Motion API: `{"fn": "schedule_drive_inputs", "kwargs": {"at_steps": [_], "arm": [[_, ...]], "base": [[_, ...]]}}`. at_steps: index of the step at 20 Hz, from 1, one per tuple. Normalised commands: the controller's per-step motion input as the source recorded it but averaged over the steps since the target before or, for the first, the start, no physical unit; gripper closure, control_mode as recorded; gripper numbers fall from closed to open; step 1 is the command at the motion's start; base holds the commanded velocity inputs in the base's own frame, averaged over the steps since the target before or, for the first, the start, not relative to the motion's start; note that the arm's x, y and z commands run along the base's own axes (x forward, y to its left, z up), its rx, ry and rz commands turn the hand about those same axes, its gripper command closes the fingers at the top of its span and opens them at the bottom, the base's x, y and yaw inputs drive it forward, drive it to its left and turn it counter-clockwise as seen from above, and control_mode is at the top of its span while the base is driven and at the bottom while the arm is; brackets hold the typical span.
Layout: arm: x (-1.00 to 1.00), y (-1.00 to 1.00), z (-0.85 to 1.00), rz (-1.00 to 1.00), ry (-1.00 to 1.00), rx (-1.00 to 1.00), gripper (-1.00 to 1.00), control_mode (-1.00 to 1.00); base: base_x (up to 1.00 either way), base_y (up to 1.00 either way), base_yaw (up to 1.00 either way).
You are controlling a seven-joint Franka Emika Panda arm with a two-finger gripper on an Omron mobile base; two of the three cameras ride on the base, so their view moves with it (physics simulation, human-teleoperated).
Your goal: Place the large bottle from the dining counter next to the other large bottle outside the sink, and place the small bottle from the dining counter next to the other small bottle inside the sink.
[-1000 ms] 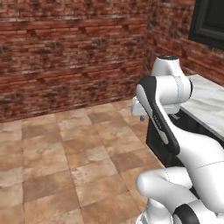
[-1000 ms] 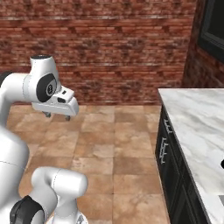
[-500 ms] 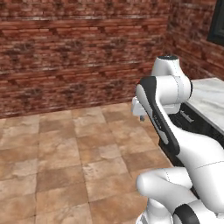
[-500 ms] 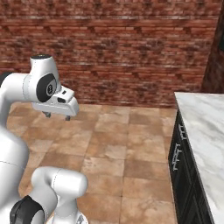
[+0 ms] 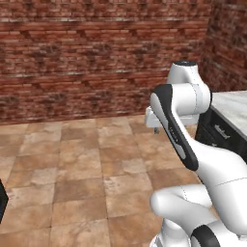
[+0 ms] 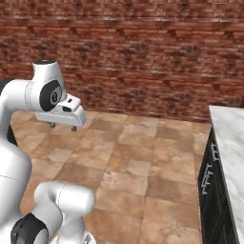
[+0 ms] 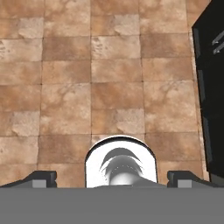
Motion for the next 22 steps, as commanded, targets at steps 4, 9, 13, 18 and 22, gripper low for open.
{"fn": "schedule_drive_inputs", "kwargs": {"at_steps": [4, 9, 13, 18, 22], "arm": [[0.00, 0.00, 0.00, 0.00, 0.00, 0.00, -1.00, 1.00], [0.00, 0.00, 0.00, 0.00, 0.00, 0.00, -1.00, 1.00], [0.00, 0.00, 0.00, 0.00, 0.00, 0.00, -1.00, 1.00], [0.00, 0.00, 0.00, 0.00, 0.00, 0.00, -1.00, 1.00], [0.00, 0.00, 0.00, 0.00, 0.00, 0.00, -1.00, 1.00]], "base": [[-0.06, 0.00, 0.25], [-0.07, 0.00, 0.25], [-0.07, 0.00, 0.25], [-0.08, 0.00, 0.25], [-0.08, 0.00, 0.25]]}}
